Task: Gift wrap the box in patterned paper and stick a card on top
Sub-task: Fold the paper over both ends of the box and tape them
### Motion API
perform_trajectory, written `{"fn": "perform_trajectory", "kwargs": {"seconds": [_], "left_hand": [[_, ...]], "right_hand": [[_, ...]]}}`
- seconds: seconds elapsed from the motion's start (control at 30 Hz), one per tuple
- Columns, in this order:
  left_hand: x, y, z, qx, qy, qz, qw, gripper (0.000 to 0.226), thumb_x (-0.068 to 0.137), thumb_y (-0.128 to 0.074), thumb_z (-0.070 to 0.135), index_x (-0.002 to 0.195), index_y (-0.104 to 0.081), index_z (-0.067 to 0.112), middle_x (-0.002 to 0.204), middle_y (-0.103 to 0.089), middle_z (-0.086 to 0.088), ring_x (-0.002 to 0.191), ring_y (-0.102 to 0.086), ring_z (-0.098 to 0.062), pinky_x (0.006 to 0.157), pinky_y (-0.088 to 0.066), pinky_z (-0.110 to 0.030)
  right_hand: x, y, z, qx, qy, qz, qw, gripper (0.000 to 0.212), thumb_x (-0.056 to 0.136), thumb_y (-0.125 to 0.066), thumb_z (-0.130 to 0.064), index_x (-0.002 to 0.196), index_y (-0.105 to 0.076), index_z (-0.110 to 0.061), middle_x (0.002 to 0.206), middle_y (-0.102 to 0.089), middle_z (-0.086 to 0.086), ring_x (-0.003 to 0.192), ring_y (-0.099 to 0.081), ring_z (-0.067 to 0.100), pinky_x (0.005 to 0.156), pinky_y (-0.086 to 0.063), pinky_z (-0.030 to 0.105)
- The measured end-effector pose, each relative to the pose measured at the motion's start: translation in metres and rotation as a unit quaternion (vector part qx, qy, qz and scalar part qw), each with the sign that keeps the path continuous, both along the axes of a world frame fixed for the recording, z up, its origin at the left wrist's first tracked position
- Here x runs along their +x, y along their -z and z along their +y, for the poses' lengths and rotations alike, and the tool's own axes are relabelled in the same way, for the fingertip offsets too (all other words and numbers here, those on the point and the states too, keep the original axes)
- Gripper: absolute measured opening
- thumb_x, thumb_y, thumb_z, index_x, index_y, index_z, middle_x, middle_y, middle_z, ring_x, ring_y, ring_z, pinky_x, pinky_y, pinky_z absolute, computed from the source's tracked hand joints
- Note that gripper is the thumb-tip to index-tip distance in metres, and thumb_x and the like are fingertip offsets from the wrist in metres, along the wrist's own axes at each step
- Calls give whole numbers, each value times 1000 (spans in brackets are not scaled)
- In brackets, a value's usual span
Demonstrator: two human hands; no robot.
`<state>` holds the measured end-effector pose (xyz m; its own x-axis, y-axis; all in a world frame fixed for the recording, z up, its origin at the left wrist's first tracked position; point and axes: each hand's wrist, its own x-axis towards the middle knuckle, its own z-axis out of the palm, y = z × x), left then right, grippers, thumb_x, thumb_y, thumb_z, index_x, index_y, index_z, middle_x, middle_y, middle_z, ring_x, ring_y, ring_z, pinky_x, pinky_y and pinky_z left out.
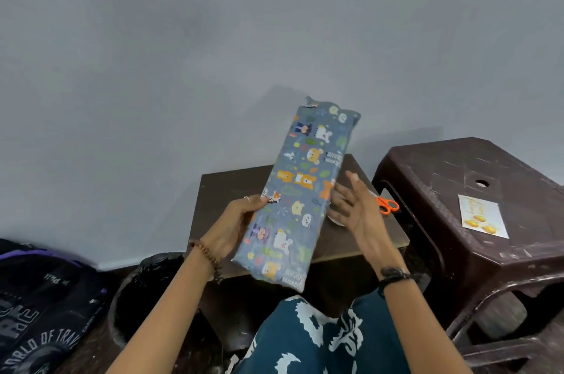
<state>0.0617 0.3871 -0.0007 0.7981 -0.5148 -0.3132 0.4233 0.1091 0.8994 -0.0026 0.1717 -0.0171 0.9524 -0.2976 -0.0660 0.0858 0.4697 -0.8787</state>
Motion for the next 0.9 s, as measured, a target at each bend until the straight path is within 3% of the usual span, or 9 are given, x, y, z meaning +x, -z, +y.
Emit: {"fn": "perform_trajectory", "kwargs": {"seconds": [0.13, 0.23, 0.37, 0.5, 0.6, 0.67, 0.73, 0.8, 0.9], "left_hand": [[5, -2, 1, 77, 43, -94, 992, 40, 71, -66, 19, 109, -62, 6, 105, -68, -12, 89, -67, -24, 89, -50, -39], [3, -13, -2, 130, 57, -182, 973, 47, 66, -66, 21, 112, -59, 21, 103, -70, 7, 101, -64, -16, 91, -48, -36], [-3, -46, -18, 109, -2, -326, 939, 58, 67, -77, 18, 118, -51, 32, 123, -57, 14, 118, -50, -2, 97, -42, -23], [-9, -79, -22, 38, -80, -407, 909, 53, 67, -78, 7, 109, -53, 27, 113, -62, 6, 106, -57, -8, 89, -49, -21], [-9, -80, -20, 50, -91, -459, 883, 51, 64, -78, 3, 104, -54, 25, 102, -64, 2, 95, -60, -4, 76, -50, -13], [-12, -79, -18, 58, -71, -455, 886, 45, 65, -83, 27, 99, -53, 32, 95, -64, 16, 94, -59, 0, 72, -50, -8], [-12, -72, -13, 103, -58, -512, 851, 49, 60, -72, 64, 101, -54, 41, 100, -60, 31, 98, -57, 7, 79, -51, -11], [-11, -67, -10, 168, -52, -600, 781, 41, 69, -62, 59, 104, -48, 44, 110, -55, 31, 104, -51, 13, 90, -48, -20], [-3, -51, -14, 245, -41, -677, 692, 32, 81, -60, 33, 110, -45, 31, 116, -59, 0, 107, -50, -2, 95, -45, -35]], "right_hand": [[-1, -21, -14, -90, 22, -11, 996, 42, 87, -63, -23, 127, -52, -20, 99, -68, 0, 86, -67, 15, 72, -56, 29], [-6, -36, -19, -117, 20, -75, 990, 45, 80, -68, -9, 121, -54, -20, 109, -68, 4, 95, -67, 19, 79, -55, 34], [-12, -56, -13, -220, 12, -178, 959, 52, 76, -69, 6, 113, -50, -24, 107, -64, -4, 102, -63, 14, 87, -53, 30], [-8, -54, -3, -260, -15, -235, 936, 56, 71, -66, 15, 109, -49, -21, 112, -58, 1, 112, -56, 17, 100, -45, 30], [-5, -48, 2, -233, -10, -218, 948, 52, 72, -63, 18, 103, -49, -21, 107, -59, 4, 106, -59, 13, 87, -50, 24], [-6, -37, 5, -228, -9, -196, 954, 44, 78, -69, 6, 106, -51, -22, 107, -62, -2, 106, -59, 7, 75, -53, 22], [-10, -24, 8, -259, -14, -180, 949, 50, 73, -75, -38, 116, -51, -26, 114, -61, -12, 117, -54, 8, 75, -55, 25], [-14, -9, 10, -268, -24, -170, 948, 76, 66, -69, -62, 126, -46, -21, 125, -55, -5, 121, -50, 6, 78, -53, 18], [-16, 6, 16, -243, -27, -157, 957, 80, 70, -65, -62, 129, -47, -12, 125, -57, 4, 121, -51, 10, 80, -51, 15]]}}
